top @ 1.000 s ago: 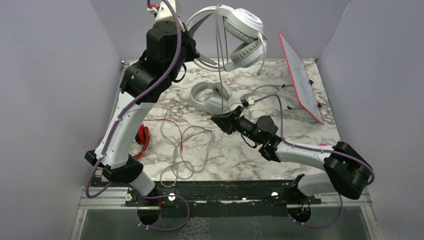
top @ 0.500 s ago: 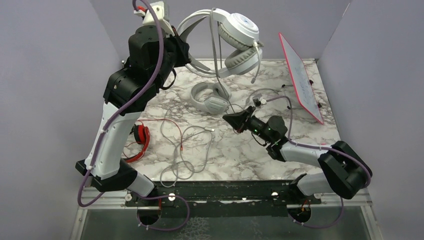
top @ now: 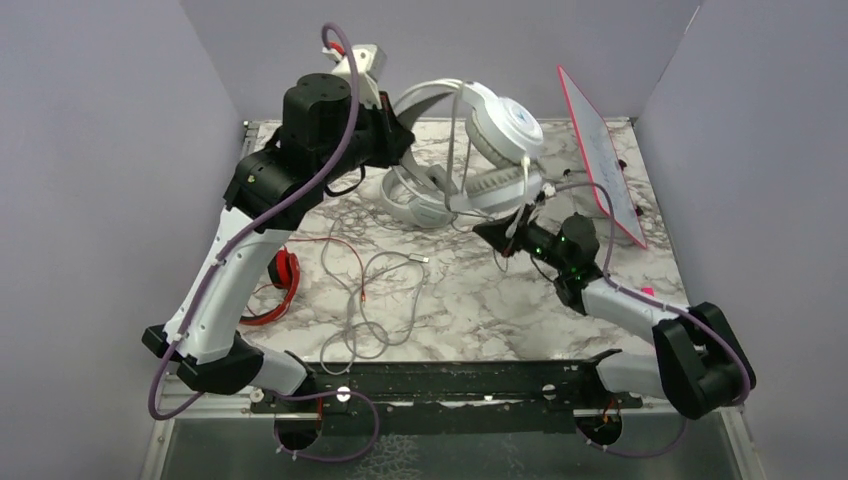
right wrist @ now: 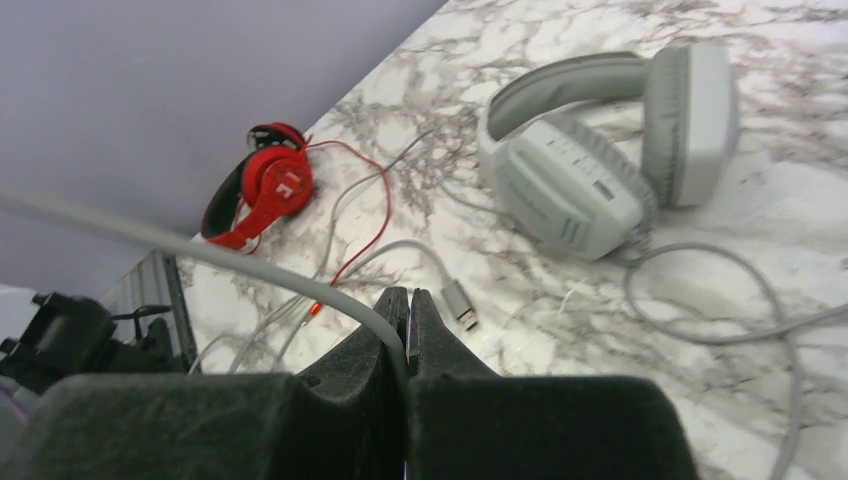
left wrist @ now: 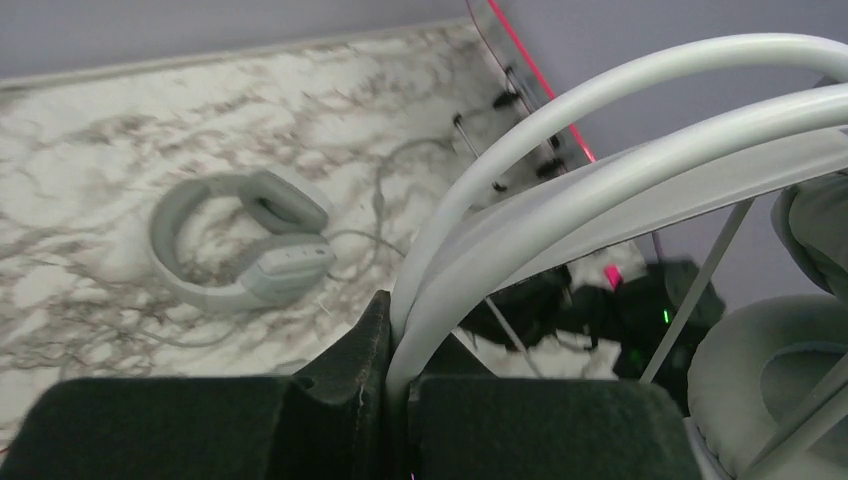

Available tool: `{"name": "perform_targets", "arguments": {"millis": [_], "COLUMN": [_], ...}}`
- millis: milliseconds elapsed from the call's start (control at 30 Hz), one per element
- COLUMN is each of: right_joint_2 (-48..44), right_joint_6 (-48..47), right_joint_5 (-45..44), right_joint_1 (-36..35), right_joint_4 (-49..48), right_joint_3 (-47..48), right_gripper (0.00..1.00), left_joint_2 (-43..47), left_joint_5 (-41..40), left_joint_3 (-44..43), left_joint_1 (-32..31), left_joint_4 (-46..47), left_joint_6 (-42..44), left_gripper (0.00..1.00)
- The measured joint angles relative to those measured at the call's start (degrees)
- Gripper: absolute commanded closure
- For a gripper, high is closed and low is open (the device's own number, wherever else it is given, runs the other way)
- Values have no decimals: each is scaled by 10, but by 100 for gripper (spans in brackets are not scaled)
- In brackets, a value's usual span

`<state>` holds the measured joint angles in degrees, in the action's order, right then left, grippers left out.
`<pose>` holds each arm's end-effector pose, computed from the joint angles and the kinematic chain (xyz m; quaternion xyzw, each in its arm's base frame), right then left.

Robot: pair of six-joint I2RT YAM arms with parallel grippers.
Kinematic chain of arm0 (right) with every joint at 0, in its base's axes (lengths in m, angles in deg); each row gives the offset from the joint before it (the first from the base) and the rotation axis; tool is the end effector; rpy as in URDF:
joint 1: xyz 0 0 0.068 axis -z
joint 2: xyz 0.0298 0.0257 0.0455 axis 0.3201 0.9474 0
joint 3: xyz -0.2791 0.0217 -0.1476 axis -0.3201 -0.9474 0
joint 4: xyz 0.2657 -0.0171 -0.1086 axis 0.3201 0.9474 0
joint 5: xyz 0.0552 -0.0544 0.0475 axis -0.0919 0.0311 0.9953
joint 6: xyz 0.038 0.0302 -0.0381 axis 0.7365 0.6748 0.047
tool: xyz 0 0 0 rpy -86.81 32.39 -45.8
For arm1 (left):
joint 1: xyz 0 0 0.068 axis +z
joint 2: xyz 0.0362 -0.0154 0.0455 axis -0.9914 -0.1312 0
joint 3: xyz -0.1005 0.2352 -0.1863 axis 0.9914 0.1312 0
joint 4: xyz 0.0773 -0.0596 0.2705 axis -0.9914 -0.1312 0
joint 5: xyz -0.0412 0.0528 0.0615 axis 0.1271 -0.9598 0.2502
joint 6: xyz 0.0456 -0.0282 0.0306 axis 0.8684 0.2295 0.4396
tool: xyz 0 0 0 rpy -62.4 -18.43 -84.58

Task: Wrap the headphones
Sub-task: Wrap the headphones cable around the headphones.

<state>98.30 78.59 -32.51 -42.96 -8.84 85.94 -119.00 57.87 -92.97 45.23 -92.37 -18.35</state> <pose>0.2241 0.1257 0.2463 -0.1680 0.6754 0.4508 0.5590 0.2209 -0.1626 0.6030 0.0716 0.7840 -0.2773 0.5508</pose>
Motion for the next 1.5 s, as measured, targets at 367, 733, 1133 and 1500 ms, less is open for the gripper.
{"name": "perform_targets", "arguments": {"millis": [367, 733, 1133, 1500], "right_joint_2": [122, 182, 184, 200], "right_joint_6": [-41, -186, -217, -147], "right_joint_5": [180, 217, 182, 231], "right_joint_1": [135, 150, 125, 104], "right_joint_4": [288, 672, 877, 902], "right_joint_3": [285, 557, 604, 652], "right_gripper": [100, 97, 98, 99], "left_joint_2": [112, 78, -7, -2], "left_joint_5": [173, -45, -377, -498], "left_joint_3": [276, 315, 363, 408], "left_joint_1": [0, -123, -166, -187], "left_joint_4": [47, 41, 49, 179], "left_joint_6": [90, 163, 250, 397], "left_gripper": [100, 100, 100, 100]}}
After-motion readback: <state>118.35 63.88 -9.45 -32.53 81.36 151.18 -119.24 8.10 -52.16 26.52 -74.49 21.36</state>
